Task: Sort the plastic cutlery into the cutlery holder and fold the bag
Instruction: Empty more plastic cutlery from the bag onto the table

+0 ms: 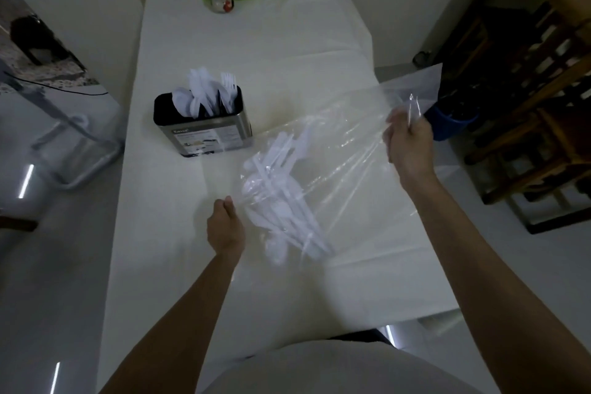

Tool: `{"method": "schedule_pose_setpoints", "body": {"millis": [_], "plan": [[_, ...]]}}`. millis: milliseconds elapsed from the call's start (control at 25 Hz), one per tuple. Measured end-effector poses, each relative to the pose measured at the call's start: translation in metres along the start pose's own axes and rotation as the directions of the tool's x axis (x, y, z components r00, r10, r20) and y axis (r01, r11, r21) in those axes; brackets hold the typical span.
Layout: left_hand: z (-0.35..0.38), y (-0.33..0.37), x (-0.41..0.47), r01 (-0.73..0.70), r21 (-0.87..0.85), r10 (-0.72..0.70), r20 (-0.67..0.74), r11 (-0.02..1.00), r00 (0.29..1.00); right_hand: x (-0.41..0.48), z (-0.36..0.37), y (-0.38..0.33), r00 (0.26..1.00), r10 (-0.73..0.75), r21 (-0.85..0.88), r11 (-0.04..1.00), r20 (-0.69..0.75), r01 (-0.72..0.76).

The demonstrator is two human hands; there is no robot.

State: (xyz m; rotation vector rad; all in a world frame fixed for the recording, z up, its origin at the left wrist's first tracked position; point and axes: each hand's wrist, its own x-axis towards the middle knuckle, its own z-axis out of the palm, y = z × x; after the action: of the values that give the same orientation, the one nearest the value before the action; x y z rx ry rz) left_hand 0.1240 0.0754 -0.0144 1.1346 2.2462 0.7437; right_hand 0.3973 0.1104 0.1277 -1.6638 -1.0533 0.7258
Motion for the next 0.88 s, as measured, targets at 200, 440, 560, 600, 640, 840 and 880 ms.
{"method": "schedule_pose_setpoints", "body": {"millis": [200, 440, 560, 600, 640, 840, 880], "plan": [[0.002, -0.008, -0.002, 0.052, -0.073, -0.046, 0.083, 0.996, 0.995, -0.007, -0.006, 0.008, 0.996, -0.086, -0.001, 0.996, 0.037, 0.087], [0.005, -0.012, -0.016, 0.11, -0.094, -0.098, 0.129, 0.99, 0.987, -0.015, -0.003, 0.004, 0.97, -0.239, -0.08, 0.967, 0.053, 0.243], [0.003, -0.004, -0.018, 0.123, -0.053, -0.12, 0.061, 0.991, 0.991, -0.011, -0.004, 0.001, 0.957, -0.254, -0.176, 0.945, 0.142, 0.277], [0.002, -0.004, -0.018, 0.126, -0.049, -0.125, 0.035, 0.991, 0.992, -0.009, -0.004, 0.001, 0.965, -0.248, -0.209, 0.943, 0.085, 0.26], [0.003, -0.006, -0.016, 0.126, -0.044, -0.126, 0.012, 0.991, 0.992, -0.007, -0.005, 0.005, 0.976, -0.219, -0.24, 0.946, 0.023, 0.218], [0.004, -0.017, -0.008, 0.094, 0.024, -0.095, 0.025, 0.995, 0.995, -0.011, -0.02, 0.028, 0.994, -0.081, -0.265, 0.962, -0.078, 0.057], [0.003, -0.014, -0.009, 0.081, 0.03, -0.082, 0.043, 0.996, 0.996, -0.008, -0.024, 0.032, 0.996, -0.043, -0.272, 0.962, -0.084, 0.019]]}}
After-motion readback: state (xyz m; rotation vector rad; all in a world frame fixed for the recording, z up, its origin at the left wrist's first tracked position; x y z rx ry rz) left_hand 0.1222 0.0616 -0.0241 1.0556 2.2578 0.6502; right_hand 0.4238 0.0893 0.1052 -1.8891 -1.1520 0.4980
